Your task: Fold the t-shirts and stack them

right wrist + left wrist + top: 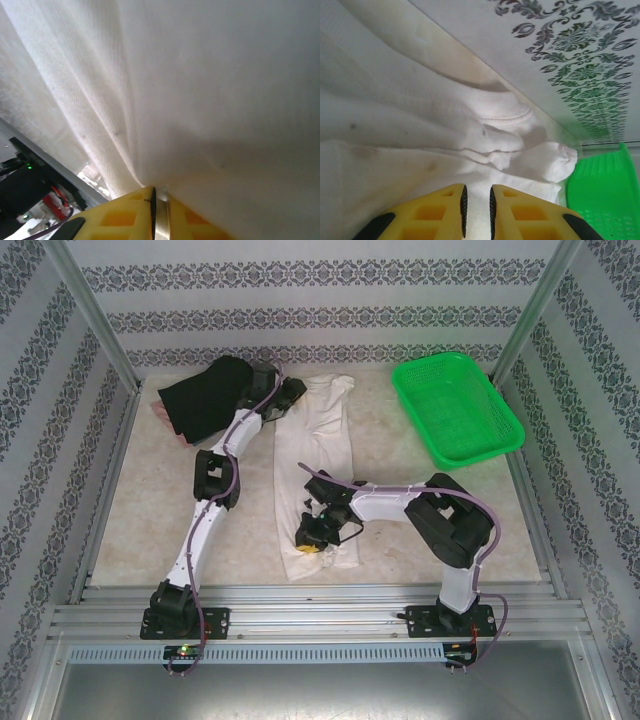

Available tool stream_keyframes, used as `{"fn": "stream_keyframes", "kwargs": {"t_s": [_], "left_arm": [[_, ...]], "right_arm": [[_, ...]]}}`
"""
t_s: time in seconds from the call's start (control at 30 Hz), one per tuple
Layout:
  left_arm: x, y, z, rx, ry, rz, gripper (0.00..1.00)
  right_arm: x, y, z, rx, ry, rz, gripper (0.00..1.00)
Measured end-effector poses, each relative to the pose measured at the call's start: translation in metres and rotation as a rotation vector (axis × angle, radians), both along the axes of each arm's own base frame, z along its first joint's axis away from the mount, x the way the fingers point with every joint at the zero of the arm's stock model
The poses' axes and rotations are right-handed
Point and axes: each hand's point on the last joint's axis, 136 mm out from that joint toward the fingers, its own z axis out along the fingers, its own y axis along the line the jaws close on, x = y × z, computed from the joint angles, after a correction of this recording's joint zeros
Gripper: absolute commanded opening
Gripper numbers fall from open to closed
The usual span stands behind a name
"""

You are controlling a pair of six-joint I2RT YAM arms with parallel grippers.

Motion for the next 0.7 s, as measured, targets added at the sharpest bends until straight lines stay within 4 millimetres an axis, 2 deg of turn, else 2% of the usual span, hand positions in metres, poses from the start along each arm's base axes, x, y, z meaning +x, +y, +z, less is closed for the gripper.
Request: {"fn": "stream_keyframes", "kwargs": {"t_s": [0.07, 0.13, 0.23, 0.3, 0.37, 0.47, 0.57, 0.63, 0.7], "left_arm": [[0.000, -0.006, 0.001, -0.016, -0.007, -0.002, 0.24], [0.000, -0.009, 0.004, -0.023, -0.012, -0.004, 0.32], [-0.002, -0.013, 0.015, -0.023, -0.017, -0.015, 0.54], [-0.006, -0.012, 0.029, -0.025, -0.005, -0.019, 0.65], [-0.009, -0.008, 0.056, -0.028, -0.014, -0.017, 0.72], [-0.018, -0.002, 0.132, -0.033, -0.084, -0.015, 0.77], [-0.048, 0.006, 0.241, -0.016, -0.202, -0.034, 0.78], [-0.089, 0.013, 0.316, 0.020, -0.280, -0.049, 0.79], [-0.142, 0.016, 0.369, 0.066, -0.325, -0.064, 0.79]], "right_arm": [[-0.003, 0.003, 0.001, 0.008, 0.004, 0.003, 0.22], [-0.007, 0.007, 0.003, 0.016, 0.006, 0.012, 0.29], [-0.008, 0.005, 0.012, 0.022, -0.008, 0.017, 0.41], [-0.009, 0.001, 0.028, 0.027, -0.033, 0.018, 0.50], [-0.008, -0.004, 0.054, 0.047, -0.091, 0.019, 0.54], [-0.003, -0.021, 0.113, 0.106, -0.221, -0.004, 0.67], [0.003, -0.057, 0.169, 0.145, -0.373, -0.069, 0.76], [0.005, -0.088, 0.193, 0.155, -0.447, -0.129, 0.78], [0.004, -0.118, 0.199, 0.148, -0.481, -0.185, 0.80]]}}
